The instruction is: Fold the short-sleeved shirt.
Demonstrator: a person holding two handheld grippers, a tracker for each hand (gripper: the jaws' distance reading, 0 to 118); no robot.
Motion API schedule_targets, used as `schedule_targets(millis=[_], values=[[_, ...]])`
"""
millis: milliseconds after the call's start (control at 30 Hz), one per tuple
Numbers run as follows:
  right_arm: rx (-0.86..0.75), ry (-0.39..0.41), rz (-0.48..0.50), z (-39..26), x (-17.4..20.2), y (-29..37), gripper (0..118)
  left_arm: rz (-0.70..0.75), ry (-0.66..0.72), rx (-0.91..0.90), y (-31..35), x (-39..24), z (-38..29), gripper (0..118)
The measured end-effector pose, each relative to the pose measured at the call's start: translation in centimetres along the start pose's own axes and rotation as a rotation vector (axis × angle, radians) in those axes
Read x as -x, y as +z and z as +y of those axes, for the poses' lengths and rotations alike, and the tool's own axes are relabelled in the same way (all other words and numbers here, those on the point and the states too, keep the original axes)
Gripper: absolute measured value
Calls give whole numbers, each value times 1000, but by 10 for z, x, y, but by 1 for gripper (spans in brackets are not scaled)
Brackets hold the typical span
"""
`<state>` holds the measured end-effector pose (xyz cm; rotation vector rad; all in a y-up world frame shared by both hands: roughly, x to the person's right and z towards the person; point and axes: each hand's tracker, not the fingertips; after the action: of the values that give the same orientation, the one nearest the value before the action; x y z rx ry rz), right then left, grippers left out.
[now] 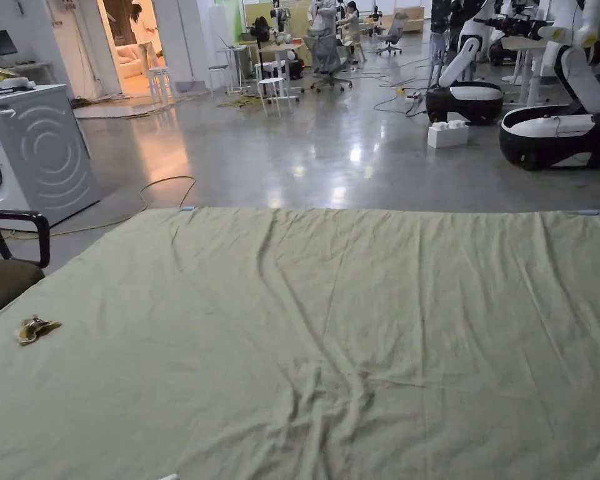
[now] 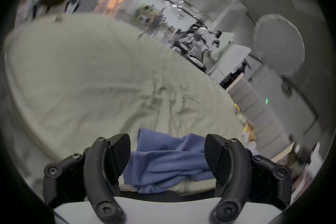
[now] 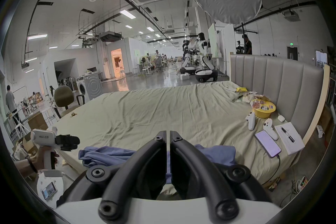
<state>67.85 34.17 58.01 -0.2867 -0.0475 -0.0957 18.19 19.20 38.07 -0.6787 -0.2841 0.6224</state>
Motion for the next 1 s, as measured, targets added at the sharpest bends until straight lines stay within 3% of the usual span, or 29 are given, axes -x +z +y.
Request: schedule_targets(millis=[100, 233, 333, 367, 400, 467, 533, 733, 900, 1000], values=[[20, 11, -27, -2, -1, 2, 3, -59, 243, 7, -19, 28, -1, 86], [45, -16, -37, -8, -7, 1, 4, -58, 269, 141, -40, 35, -15, 86], [38, -21, -41, -8, -8, 3, 4, -195, 328, 103, -57, 50, -16, 84], [38, -24, -39, -8, -9, 3, 4, -232, 391, 128, -63, 53, -15, 77], [39, -27, -39, -6, -8, 4, 4, -239, 439, 143, -70, 55, -16, 56], [36, -14, -46, -4, -7, 5, 4, -166, 415, 163, -71, 31, -23, 20], [34, 4, -57, -2, -6, 7, 4, -152, 389, 188, -72, 27, -24, 15], [58, -10, -69, -5, -11, 7, 4, -190, 341, 55, -43, 25, 19, 13], [48, -37, -61, -14, -16, 8, 3, -56, 221, -53, 6, 9, 57, 13], [60, -61, -43, -23, -20, 6, 3, 16, 40, -18, 6, 23, 68, 13]])
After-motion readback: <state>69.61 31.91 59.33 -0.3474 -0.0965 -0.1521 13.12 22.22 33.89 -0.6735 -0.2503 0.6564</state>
